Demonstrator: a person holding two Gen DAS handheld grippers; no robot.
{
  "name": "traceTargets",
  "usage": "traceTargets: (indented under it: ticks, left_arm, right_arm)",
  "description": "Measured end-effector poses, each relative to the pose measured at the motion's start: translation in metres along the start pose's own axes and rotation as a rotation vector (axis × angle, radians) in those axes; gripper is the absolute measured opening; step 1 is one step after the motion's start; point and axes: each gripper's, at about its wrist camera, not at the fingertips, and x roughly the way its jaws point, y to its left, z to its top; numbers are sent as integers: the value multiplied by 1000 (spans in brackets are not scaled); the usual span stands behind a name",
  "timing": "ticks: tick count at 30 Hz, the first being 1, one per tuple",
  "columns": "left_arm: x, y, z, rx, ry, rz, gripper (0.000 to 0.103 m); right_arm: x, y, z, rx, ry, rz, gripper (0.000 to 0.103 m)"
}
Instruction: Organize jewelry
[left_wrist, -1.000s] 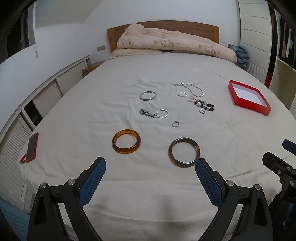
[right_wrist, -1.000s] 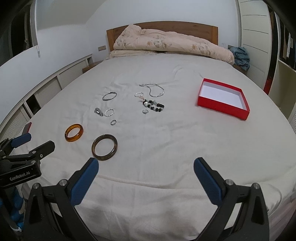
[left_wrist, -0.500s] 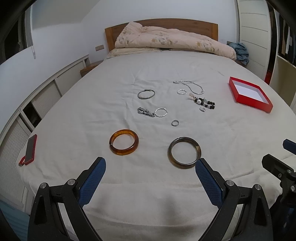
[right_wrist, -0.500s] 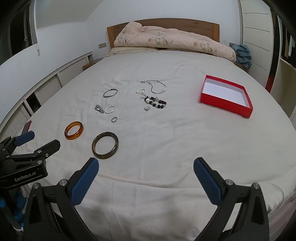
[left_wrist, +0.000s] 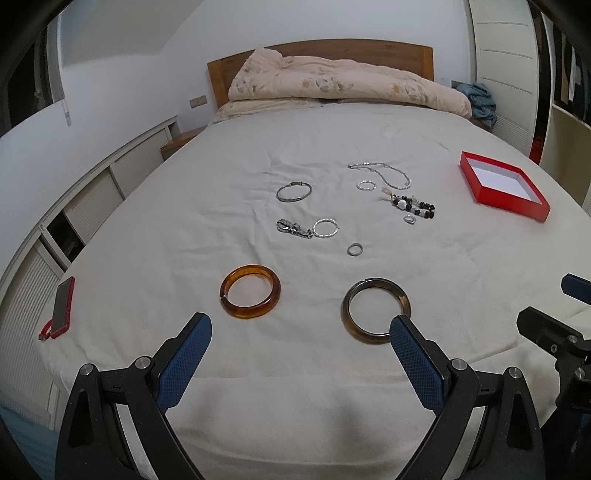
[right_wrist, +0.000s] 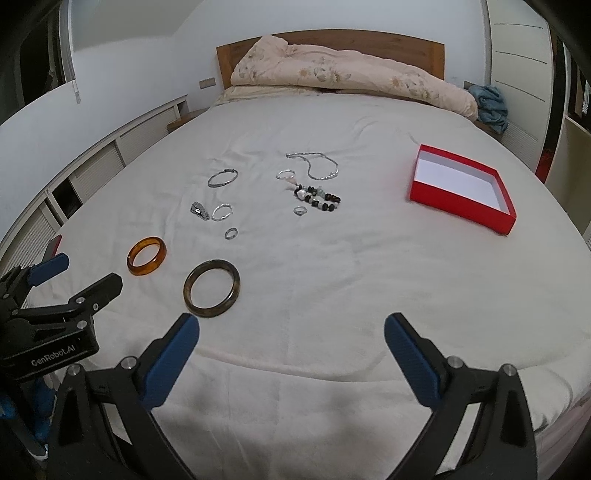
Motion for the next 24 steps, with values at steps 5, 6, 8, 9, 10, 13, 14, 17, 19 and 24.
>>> traceTargets:
  ticks: [5, 6, 8, 9, 10, 13, 14, 17, 19, 24]
  left_arm:
    - [5, 3, 1, -5, 12, -8, 96]
    - [7, 3, 2, -7, 17, -10, 96]
    - [11, 5, 3, -10, 23, -11, 96]
    - [13, 5, 3, -10, 27, -14, 96]
    - [15, 5, 4, -10, 31, -18, 96]
    - [20, 5, 5, -8, 38, -26, 96]
    - [21, 5, 5, -9, 40, -28, 96]
    - [27, 7, 5, -10, 51, -40, 96]
    - [30, 8, 6, -16, 60, -45, 96]
    - [38, 12, 4, -22, 75, -53, 96]
  right_arm:
    - [9, 1, 3, 1, 20, 11, 88]
    - [11, 2, 4, 1, 22, 11, 88]
    - [14, 3, 5, 2, 28, 12, 88]
    - [15, 3, 5, 3, 31, 11, 88]
    - [17, 3, 6, 3, 33, 11, 88]
    - [21, 4, 8, 7, 40, 9, 88]
    - [21, 4, 8, 7, 41, 8, 88]
    - [24, 6, 9, 4, 46, 4, 88]
    - [26, 6, 10, 3, 51, 2, 88]
    - [31, 7, 13, 5, 57, 4, 88]
